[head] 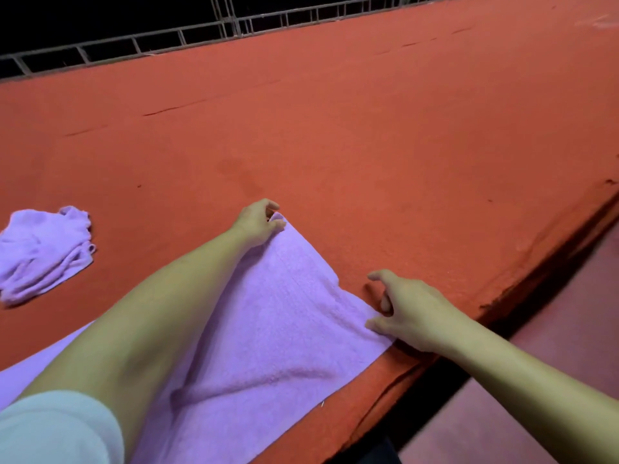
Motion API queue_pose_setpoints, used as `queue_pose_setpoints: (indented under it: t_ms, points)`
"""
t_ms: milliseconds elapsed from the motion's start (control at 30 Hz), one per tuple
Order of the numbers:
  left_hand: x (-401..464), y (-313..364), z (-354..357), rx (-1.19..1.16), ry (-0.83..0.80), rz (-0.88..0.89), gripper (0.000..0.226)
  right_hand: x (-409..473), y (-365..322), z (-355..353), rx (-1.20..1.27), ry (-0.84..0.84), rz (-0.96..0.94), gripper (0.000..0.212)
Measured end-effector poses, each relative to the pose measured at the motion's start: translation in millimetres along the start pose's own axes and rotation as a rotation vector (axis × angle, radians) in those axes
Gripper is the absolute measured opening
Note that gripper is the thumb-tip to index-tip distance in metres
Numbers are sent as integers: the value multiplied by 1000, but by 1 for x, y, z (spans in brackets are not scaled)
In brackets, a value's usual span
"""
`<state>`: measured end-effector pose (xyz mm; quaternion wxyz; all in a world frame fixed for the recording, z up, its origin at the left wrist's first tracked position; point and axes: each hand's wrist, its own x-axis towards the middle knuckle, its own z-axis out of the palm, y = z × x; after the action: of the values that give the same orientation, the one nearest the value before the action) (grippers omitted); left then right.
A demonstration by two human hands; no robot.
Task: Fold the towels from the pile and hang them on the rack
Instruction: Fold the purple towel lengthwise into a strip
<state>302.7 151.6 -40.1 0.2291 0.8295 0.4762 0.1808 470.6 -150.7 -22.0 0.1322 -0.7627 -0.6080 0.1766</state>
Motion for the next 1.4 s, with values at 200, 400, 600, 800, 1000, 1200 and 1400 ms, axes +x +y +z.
queue_pose_setpoints:
  t_ms: [200, 400, 600, 800, 1000, 1200, 1400]
  points:
    - [0, 9, 5, -149, 130, 1, 29, -14, 3, -10, 124, -88, 57, 69]
    - [11, 11, 3, -214, 165, 26, 22, -17, 14, -13, 534, -68, 122, 72]
    - [31, 14, 1, -240, 167, 41, 20, -9, 31, -18, 691, 51, 191, 76]
    - [67, 41, -1, -264, 158, 87, 20, 1, 48, -34, 585, 186, 184, 72]
    - [87, 40, 43, -109, 71, 42, 23, 4, 65, -31, 190, 146, 161, 68]
    - [77, 39, 46, 49, 234, 71, 27, 4, 73, -31, 127, 159, 128, 64]
    - [20, 16, -2, 151, 272, 64, 29, 12, 42, -28, 149, 228, 20, 48]
